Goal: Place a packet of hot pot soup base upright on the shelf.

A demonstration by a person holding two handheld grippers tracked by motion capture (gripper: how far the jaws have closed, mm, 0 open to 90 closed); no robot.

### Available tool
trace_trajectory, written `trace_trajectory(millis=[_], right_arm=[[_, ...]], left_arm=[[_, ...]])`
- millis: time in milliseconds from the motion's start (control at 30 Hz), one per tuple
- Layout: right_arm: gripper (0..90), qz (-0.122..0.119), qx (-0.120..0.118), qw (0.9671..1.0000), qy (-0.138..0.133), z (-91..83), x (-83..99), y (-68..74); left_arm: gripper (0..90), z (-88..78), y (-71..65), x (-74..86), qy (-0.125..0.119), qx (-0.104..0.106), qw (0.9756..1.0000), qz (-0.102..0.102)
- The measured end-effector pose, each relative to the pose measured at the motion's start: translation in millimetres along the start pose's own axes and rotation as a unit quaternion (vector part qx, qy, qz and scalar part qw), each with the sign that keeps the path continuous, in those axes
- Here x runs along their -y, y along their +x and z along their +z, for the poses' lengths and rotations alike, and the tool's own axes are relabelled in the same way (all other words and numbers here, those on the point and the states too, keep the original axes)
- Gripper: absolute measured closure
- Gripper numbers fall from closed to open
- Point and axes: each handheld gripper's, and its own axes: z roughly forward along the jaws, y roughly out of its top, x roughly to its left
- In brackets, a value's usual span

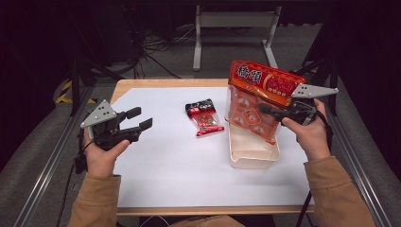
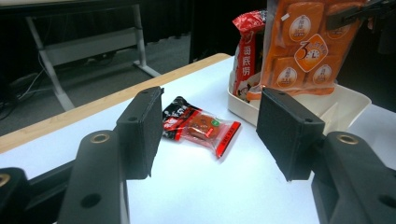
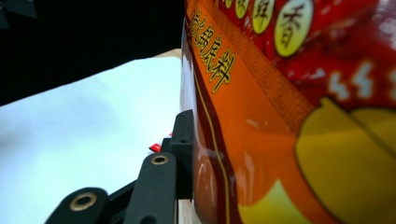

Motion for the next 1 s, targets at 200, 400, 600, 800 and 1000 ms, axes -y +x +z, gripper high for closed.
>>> trace_trajectory(millis=[200,400,600,800,1000], right_arm=[[69.8,0.001,0.012,0.9999,0.008,3.4,5.5,1.7],[69.8,-0.001,0.013,0.9998,0.017,7.9,9.7,2.5],[69.8,-0.001,0.013,0.9994,0.033,15.8,17.1,3.7],[69.8,0.008,0.02,0.9992,0.033,18.1,25.4,1.8],[69.6,0.008,0.027,0.9991,0.033,17.8,31.2,1.5]], left_arm=[[41.0,0.5,0.7,0.9,0.002,0.001,1.0,-0.001],[40.6,-0.5,2.5,1.8,0.0,0.001,1.0,-0.005],[38.7,0.5,3.6,2.9,-0.002,0.002,1.0,-0.003],[36.6,2.4,3.5,3.6,0.004,-0.002,1.0,-0.004],[35.4,4.6,3.4,4.4,0.008,0.003,1.0,0.001]])
